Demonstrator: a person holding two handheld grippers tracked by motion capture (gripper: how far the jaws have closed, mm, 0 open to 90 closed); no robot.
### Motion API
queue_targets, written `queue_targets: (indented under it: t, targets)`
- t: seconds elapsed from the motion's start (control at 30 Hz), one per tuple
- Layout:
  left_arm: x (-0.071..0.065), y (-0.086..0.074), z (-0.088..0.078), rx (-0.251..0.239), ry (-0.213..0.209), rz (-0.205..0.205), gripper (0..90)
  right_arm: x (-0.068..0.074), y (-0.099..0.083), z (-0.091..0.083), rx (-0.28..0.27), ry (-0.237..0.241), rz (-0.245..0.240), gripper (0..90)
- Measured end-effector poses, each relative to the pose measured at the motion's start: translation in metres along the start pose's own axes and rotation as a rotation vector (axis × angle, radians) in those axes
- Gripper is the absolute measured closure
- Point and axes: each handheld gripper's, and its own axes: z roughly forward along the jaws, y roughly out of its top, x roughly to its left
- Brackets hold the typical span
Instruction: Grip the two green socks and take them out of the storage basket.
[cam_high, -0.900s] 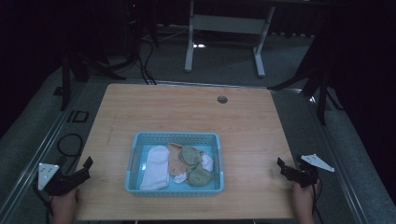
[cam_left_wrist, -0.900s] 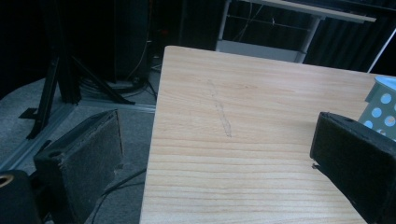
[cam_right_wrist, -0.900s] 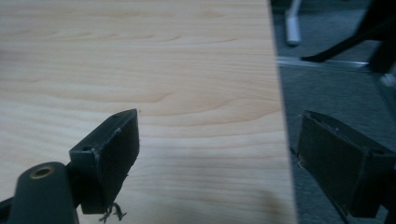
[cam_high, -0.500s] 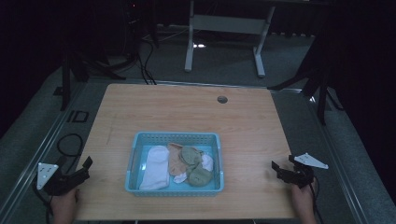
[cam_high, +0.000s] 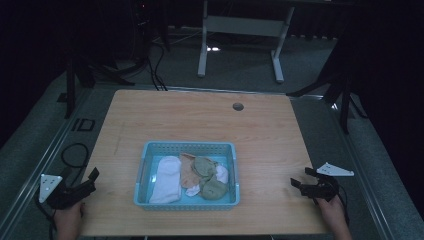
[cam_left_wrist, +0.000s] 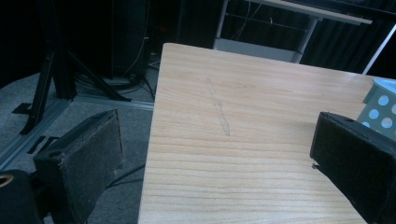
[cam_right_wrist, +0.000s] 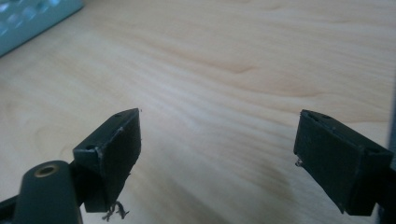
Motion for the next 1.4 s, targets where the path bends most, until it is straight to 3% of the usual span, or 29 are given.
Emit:
queue_targets:
  t: [0.07,0.2,0.4,0.7,0.83,0.93,1.17,1.4]
  targets:
    - [0.0,0.0,0.0,0.001,0.0,-0.003,2.4,-0.001,0.002,-0.002,0.02,0.047,-0.019,14.7]
    - [0.0,0.0,0.0,0.001,-0.001,-0.006,2.5,0.0,0.005,-0.004,0.043,0.09,-0.046,14.7]
    - [0.0,0.0,0.0,0.001,-0.001,-0.004,2.5,0.003,0.009,-0.004,0.119,0.152,-0.081,14.5]
    - [0.0,0.0,0.0,0.003,-0.003,-0.007,2.5,0.015,0.022,-0.003,0.238,0.179,-0.144,13.5]
    - [0.0,0.0,0.0,0.002,-0.003,-0.009,2.5,0.019,0.027,-0.002,0.284,0.187,-0.142,13.5]
    - [0.0,0.0,0.0,0.003,-0.004,-0.011,2.4,0.021,0.03,-0.001,0.321,0.219,-0.135,13.3]
    - [0.0,0.0,0.0,0.003,-0.004,-0.012,2.5,0.024,0.038,-0.001,0.397,0.228,-0.186,12.1]
    - [0.001,0.0,0.0,0.005,-0.008,-0.013,2.4,0.026,0.046,0.0,0.457,0.255,-0.192,12.1]
